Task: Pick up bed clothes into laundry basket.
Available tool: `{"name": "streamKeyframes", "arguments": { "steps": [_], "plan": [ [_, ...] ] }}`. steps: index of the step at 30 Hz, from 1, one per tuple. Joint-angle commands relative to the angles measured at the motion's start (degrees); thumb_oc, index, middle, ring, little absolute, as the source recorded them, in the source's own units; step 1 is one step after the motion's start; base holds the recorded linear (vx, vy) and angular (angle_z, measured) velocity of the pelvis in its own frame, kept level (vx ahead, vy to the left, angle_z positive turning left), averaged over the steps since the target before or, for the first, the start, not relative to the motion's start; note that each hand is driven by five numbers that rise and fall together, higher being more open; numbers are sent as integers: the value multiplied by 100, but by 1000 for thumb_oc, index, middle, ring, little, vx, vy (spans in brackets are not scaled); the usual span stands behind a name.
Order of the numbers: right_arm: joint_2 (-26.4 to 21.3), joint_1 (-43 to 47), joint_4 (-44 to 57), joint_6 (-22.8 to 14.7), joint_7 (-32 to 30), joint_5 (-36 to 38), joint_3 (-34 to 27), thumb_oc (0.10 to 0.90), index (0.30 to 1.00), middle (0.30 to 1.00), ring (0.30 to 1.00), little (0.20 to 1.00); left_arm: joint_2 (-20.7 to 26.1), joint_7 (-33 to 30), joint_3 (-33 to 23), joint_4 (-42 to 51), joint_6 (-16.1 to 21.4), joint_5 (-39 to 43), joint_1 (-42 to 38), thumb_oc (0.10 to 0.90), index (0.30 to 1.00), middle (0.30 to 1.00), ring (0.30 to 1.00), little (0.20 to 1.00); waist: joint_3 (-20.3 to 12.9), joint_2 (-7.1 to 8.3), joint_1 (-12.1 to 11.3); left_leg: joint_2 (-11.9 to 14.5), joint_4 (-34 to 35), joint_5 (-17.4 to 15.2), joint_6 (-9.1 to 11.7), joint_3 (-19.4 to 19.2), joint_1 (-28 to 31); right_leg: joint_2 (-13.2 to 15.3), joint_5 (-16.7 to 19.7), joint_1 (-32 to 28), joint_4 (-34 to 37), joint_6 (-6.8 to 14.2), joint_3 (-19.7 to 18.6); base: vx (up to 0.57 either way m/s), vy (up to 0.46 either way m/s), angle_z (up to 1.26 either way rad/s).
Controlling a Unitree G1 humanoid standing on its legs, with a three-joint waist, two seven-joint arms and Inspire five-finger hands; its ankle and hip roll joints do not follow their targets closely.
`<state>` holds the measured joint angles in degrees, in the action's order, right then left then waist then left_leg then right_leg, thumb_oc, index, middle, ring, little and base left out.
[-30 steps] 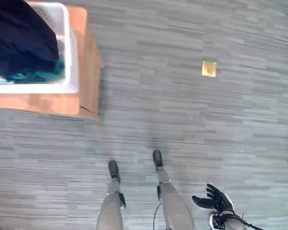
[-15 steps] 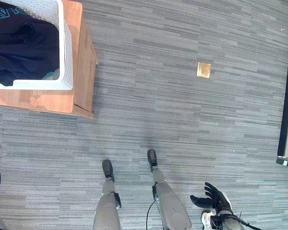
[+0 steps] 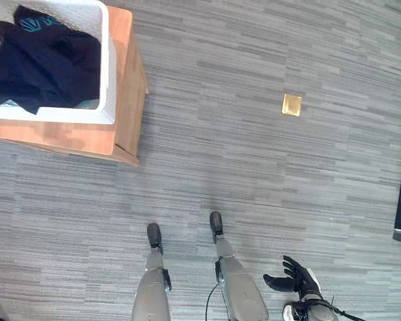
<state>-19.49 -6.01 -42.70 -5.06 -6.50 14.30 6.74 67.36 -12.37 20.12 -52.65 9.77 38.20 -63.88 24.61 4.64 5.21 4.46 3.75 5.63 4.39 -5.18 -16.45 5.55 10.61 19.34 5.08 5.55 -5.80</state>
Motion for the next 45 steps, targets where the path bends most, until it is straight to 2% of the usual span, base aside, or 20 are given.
{"name": "streamKeyframes", "arguments": {
  "steps": [1, 9, 13, 14, 16, 17, 20, 23, 27, 29, 30, 31, 33, 34, 35, 36, 38, 39, 42, 45],
  "plan": [
    [-513, -495, -465, 44, -82, -83, -353, 800, 900, 900, 900, 900, 828, -499, -24, 169, 706, 26, -762, 800, 900, 900, 900, 900, -405, -731, 35, -444, 125, -227, -112, 586, -24, 43, -764, -664, -17, 557, 60, 0, 0, 0],
    [-589, -289, -770, 120, -58, -140, -376, 800, 900, 900, 900, 900, 859, -518, -285, 981, 932, 165, -378, 800, 900, 900, 900, 900, -655, -829, -121, -498, 125, -262, -131, 691, 273, 100, -916, -959, -97, 533, 165, 2, -31, 8],
    [-553, -304, -35, 68, -91, -59, -604, 800, 900, 900, 900, 900, 377, -573, -1840, 2123, 1205, 406, 1459, 800, 900, 900, 900, 900, -773, -858, -226, -467, 82, -396, -205, 865, 699, 56, -1336, -996, -1172, 555, 71, 27, -63, 4],
    [-523, -339, 543, 1, -89, -52, -660, 800, 900, 900, 900, 900, 63, -606, -2346, 2446, 1324, 456, 2070, 800, 900, 900, 900, 900, -751, -855, -187, -449, -29, -468, -204, 977, 826, 18, -1420, -967, -1595, 563, -94, 31, -225, 32],
    [-430, -403, 1700, -241, -102, -137, -741, 800, 900, 900, 900, 900, -902, -542, -2831, 3138, 1457, 469, 3085, 800, 900, 900, 900, 900, -760, -860, -36, -482, -558, -686, -187, 1568, 852, -224, -1658, -1040, -2253, 447, -1209, 0, -264, 50],
    [-444, -417, 1720, -230, -103, -142, -739, 800, 900, 900, 900, 900, -919, -548, -2868, 3165, 1452, 459, 3130, 800, 900, 900, 900, 900, -768, -882, -28, -470, -561, -665, -180, 1570, 832, -236, -1623, -1027, -2238, 449, -1211, -2, -155, 82],
    [-232, -463, 2754, -411, -92, -291, -855, 800, 900, 900, 900, 900, -2509, -292, -3431, 3993, 1572, 493, 4602, 800, 900, 900, 900, 900, -1021, -885, -289, -493, -568, -635, -54, 2221, 906, -24, -1814, -1326, -1910, 280, -1550, 35, -289, 151],
    [-189, -466, 3538, -518, 109, -335, -669, 800, 900, 900, 900, 900, -3852, -248, -3375, 4190, 1549, 626, 5237, 800, 900, 900, 900, 900, -1222, -782, -246, -585, -649, -555, 34, 2905, 847, -371, -2069, -1491, -1725, 221, -2285, -36, -303, 112],
    [-667, -13, 4095, -562, 290, -571, -375, 800, 900, 900, 900, 900, -4693, 77, -3667, 4139, 1460, 901, 6056, 800, 900, 900, 900, 900, -1394, -726, -493, -370, -293, 44, 318, 3343, 675, -488, -2227, -1812, -1388, -41, -1705, -225, -401, 152],
    [-905, 281, 4276, -573, 485, -454, -223, 800, 900, 900, 900, 900, -5051, 371, -3589, 4114, 1364, 1115, 6434, 800, 900, 900, 900, 900, -1384, -664, -625, -275, -39, 230, 350, 3201, 398, -676, -2326, -1976, -1271, -219, -1416, -298, -400, 144],
    [-940, 283, 4289, -580, 501, -340, -272, 800, 900, 900, 900, 900, -5052, 431, -3512, 4202, 1242, 785, 6713, 800, 900, 900, 900, 900, -1322, -613, -657, -321, -129, 104, 247, 2938, 326, -694, -2300, -1972, -1293, -270, -1308, -558, -337, 245],
    [-964, 407, 4258, -562, 611, -21, -227, 800, 900, 900, 900, 900, -5072, 618, -3350, 4256, 1059, 571, 7043, 800, 900, 900, 900, 900, -1267, -380, -668, -267, -1139, -379, 31, 2077, 425, -501, -2085, -1801, -1241, -261, -833, -484, -217, 233],
    [-890, 428, 4255, -558, 609, 153, -206, 800, 900, 900, 900, 900, -5153, 800, -3304, 4274, 978, 760, 7102, 800, 900, 900, 900, 900, -1278, -248, -684, -254, -1684, -659, -41, 1681, 499, -336, -1947, -1784, -1084, -248, -444, -439, -254, 193],
    [-771, 338, 4329, -580, 617, 210, -215, 800, 900, 900, 900, 900, -5249, 899, -3135, 4302, 828, 797, 7207, 800, 900, 900, 900, 900, -1330, -126, -732, -65, -2021, -737, -62, 1100, 699, -165, -1848, -1825, -852, -253, 215, -364, -257, 233],
    [-770, 339, 4327, -582, 618, 209, -215, 800, 900, 900, 900, 900, -5249, 896, -3135, 4306, 826, 795, 7208, 800, 900, 900, 900, 900, -1340, -126, -717, -69, -2019, -718, -60, 1116, 678, -163, -1832, -1815, -841, -253, 230, -336, -220, 284],
    [-723, 299, 4365, -641, 577, 225, -218, 800, 900, 900, 900, 900, -5257, 952, -3008, 4356, 740, 706, 7271, 800, 900, 900, 900, 900, -1393, -100, -683, 179, -2223, -704, -68, 631, 830, -61, -1774, -1784, -764, -259, 729, -220, -120, 272],
    [-535, 200, 4215, -673, 651, 492, -96, 800, 900, 900, 900, 900, -5291, 1206, -2649, 4197, 505, 609, 7283, 800, 900, 900, 900, 900, -1561, -164, -614, 580, -1996, -886, 22, -396, 1478, 0, -1768, -1728, -543, -263, 1930, -334, -131, 238],
    [-536, 202, 4213, -676, 652, 494, -96, 800, 900, 900, 900, 900, -5291, 1208, -2649, 4194, 507, 610, 7281, 800, 900, 900, 900, 900, -1569, -158, -596, 567, -1976, -862, 19, -381, 1467, 11, -1758, -1722, -536, -262, 1948, -270, -55, 295],
    [-172, -223, 4098, -659, 702, 1184, -59, 800, 900, 900, 900, 900, -5475, 1263, -2100, 4116, 292, 579, 7224, 800, 900, 900, 900, 900, -1601, -372, -580, 545, -1289, -1203, 106, -913, 1796, 402, -1946, -1784, -1090, -158, 3092, -72, 71, 251],
    [31, -426, 4181, -572, 924, 1410, 125, 800, 900, 900, 900, 900, -5446, 1213, -1675, 4195, 237, 480, 7176, 800, 900, 900, 900, 900, -1270, -621, -690, -79, -1086, -1453, -224, 111, 1735, 1340, -1676, -1265, -3175, 29, 2930, -82, 277, 213]
  ]
}}
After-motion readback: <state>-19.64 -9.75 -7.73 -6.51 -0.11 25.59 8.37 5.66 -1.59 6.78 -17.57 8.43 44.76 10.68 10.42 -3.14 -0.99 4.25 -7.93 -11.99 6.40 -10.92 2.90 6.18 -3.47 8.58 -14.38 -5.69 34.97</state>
